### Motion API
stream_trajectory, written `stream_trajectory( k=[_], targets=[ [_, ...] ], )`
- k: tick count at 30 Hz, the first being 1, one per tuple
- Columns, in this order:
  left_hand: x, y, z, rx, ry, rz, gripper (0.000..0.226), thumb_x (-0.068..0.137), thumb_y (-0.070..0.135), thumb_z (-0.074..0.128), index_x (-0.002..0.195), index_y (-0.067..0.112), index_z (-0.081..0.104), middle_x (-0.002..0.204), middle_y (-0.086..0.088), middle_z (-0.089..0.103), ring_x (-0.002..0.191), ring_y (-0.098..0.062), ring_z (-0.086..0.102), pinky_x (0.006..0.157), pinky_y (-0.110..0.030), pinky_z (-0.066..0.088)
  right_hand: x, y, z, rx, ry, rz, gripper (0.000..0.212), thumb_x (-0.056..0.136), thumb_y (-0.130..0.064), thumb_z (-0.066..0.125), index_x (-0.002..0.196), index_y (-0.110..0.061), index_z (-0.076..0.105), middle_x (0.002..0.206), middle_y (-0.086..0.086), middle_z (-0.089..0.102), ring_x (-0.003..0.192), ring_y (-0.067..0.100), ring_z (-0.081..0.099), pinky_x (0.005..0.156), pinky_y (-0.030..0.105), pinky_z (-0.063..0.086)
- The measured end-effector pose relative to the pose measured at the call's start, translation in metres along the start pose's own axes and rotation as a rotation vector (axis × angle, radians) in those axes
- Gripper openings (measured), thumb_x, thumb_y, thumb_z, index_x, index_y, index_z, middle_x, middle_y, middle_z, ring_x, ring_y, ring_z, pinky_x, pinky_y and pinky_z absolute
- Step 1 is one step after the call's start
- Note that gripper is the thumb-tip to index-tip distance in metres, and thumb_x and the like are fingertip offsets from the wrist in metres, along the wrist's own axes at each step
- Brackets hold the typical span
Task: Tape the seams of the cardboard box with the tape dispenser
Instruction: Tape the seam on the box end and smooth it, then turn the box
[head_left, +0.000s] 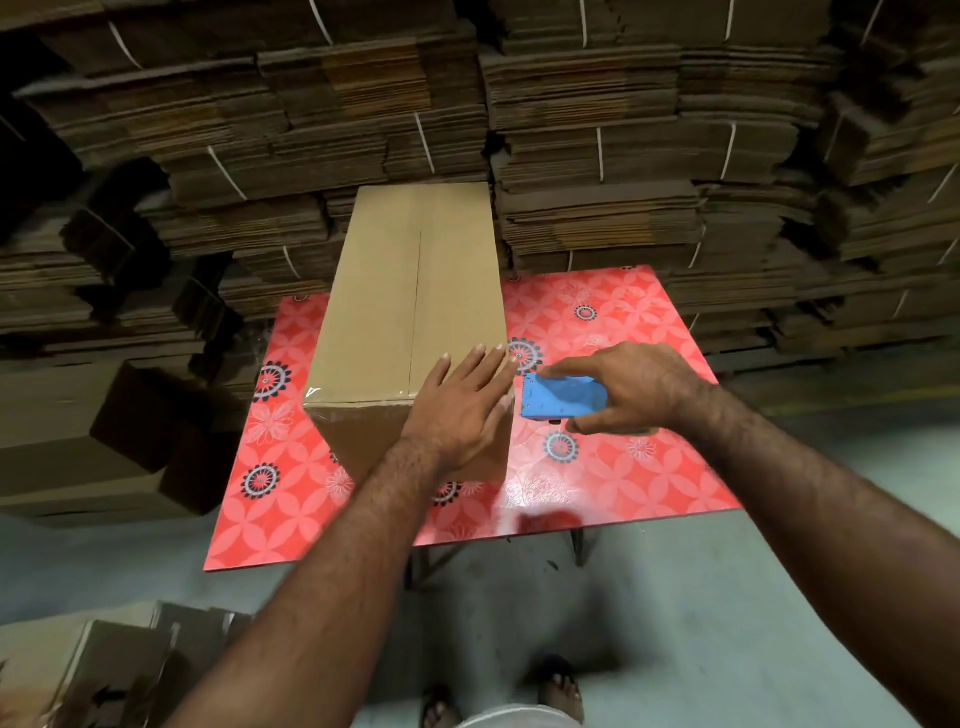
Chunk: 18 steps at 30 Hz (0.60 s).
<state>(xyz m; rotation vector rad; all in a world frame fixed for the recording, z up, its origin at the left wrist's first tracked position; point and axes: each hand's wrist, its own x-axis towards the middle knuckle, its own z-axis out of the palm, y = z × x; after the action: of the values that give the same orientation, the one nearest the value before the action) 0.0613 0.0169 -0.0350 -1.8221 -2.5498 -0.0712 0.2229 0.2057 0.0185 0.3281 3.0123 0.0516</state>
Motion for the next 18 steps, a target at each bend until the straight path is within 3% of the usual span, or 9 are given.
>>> stream_trajectory(
  k=[4, 6, 10, 13, 15, 18],
  targets=[
    [-0.003, -0.004, 0.008, 0.038, 0.024, -0.021, 0.059, 0.1, 0.05, 0.006, 0.157, 0.036, 0.007, 0.166, 0.013, 0.009, 0.152, -0.014, 0.013, 0.121, -0.047, 0.016, -0.007, 0.002, 0.001, 0.047, 0.023, -0.017, 0.074, 0.076, -0.074, 0.057, 0.144, -0.058, 0.032, 0.109, -0.01, 0.069, 0.099, 0.019, 0.064, 0.065, 0.03, 0.043],
    [-0.003, -0.005, 0.011, 0.035, 0.03, -0.017, 0.06, 0.099, 0.05, 0.001, 0.157, 0.036, 0.005, 0.166, 0.013, 0.008, 0.152, -0.014, 0.012, 0.121, -0.046, 0.016, -0.014, 0.004, 0.003, 0.055, 0.023, 0.004, 0.075, 0.078, -0.073, 0.059, 0.146, -0.058, 0.031, 0.1, -0.007, 0.068, 0.093, 0.02, 0.064, 0.062, 0.03, 0.038],
    [-0.001, -0.003, 0.011, 0.027, 0.029, -0.018, 0.059, 0.1, 0.05, 0.004, 0.157, 0.036, 0.006, 0.165, 0.013, 0.01, 0.152, -0.014, 0.015, 0.121, -0.047, 0.017, -0.005, -0.001, 0.015, 0.04, 0.001, 0.072, 0.074, 0.077, -0.075, 0.055, 0.145, -0.059, 0.03, 0.102, -0.005, 0.071, 0.092, 0.022, 0.065, 0.061, 0.029, 0.04],
    [-0.005, -0.011, 0.01, 0.014, 0.062, -0.031, 0.056, 0.102, 0.048, 0.015, 0.156, 0.035, 0.016, 0.163, 0.012, 0.02, 0.149, -0.015, 0.024, 0.119, -0.048, 0.023, -0.009, 0.008, 0.035, -0.212, -0.224, 0.07, 0.069, 0.077, -0.075, 0.058, 0.141, -0.052, 0.043, 0.116, -0.003, 0.069, 0.102, 0.026, 0.066, 0.067, 0.03, 0.041],
    [-0.012, -0.02, 0.013, 0.009, 0.088, -0.026, 0.054, 0.103, 0.047, 0.019, 0.156, 0.036, 0.021, 0.162, 0.013, 0.024, 0.148, -0.015, 0.027, 0.117, -0.048, 0.026, -0.035, 0.024, 0.057, -0.149, -0.329, 0.181, 0.073, 0.076, -0.076, 0.057, 0.142, -0.05, 0.041, 0.123, -0.005, 0.067, 0.11, 0.025, 0.064, 0.076, 0.032, 0.05],
    [-0.006, -0.019, 0.014, 0.03, 0.145, -0.046, 0.053, 0.103, 0.047, 0.026, 0.155, 0.035, 0.025, 0.162, 0.013, 0.026, 0.148, -0.014, 0.028, 0.116, -0.047, 0.028, -0.044, 0.039, 0.082, 0.103, -0.128, 0.353, 0.077, 0.075, -0.078, 0.055, 0.144, -0.048, 0.038, 0.119, -0.002, 0.069, 0.108, 0.028, 0.065, 0.078, 0.038, 0.054]
  ],
)
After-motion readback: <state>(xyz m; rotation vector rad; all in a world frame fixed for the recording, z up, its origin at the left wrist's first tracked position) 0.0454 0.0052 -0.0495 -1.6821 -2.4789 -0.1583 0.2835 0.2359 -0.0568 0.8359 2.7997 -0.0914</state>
